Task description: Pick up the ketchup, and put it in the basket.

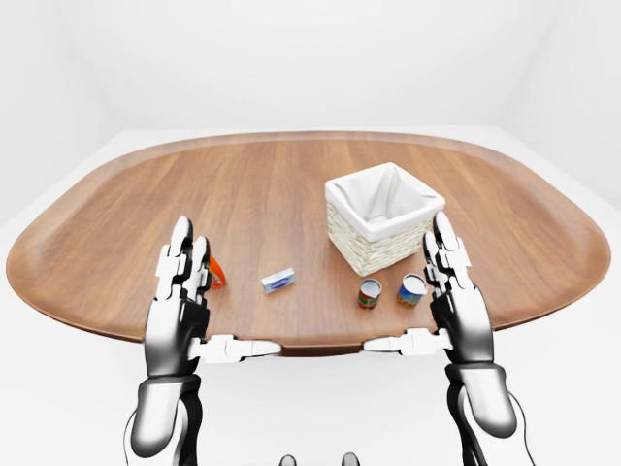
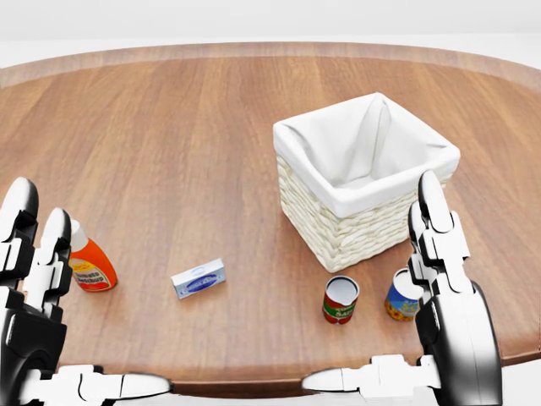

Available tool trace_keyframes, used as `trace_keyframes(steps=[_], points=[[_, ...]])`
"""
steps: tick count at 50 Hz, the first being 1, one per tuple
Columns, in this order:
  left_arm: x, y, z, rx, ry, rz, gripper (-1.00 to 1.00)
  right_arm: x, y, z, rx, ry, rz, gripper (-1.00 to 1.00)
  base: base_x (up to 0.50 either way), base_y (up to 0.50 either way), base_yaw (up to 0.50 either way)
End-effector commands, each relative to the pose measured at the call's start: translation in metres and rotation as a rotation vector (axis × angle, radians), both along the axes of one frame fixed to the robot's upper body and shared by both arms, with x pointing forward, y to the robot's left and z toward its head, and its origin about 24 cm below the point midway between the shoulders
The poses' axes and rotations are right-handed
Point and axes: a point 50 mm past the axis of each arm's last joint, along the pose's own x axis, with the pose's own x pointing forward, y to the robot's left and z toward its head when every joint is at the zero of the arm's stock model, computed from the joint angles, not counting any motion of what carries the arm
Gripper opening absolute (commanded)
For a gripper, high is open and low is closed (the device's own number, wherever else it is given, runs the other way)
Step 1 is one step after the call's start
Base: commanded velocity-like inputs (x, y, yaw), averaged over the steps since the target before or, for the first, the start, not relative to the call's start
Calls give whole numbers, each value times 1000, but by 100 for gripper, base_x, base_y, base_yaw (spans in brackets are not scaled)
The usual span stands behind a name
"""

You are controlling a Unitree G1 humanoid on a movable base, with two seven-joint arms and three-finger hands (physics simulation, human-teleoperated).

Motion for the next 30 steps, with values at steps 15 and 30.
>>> trace_keyframes(steps=[15, 30], points=[[-1, 0, 3, 4, -12, 6, 100, 3, 1, -1, 2, -2, -18, 100, 10, 4, 0], [-3, 2, 4, -4, -19, 9, 100, -3, 2, 3, 1, -12, 9, 100, 17, 0, 0]])
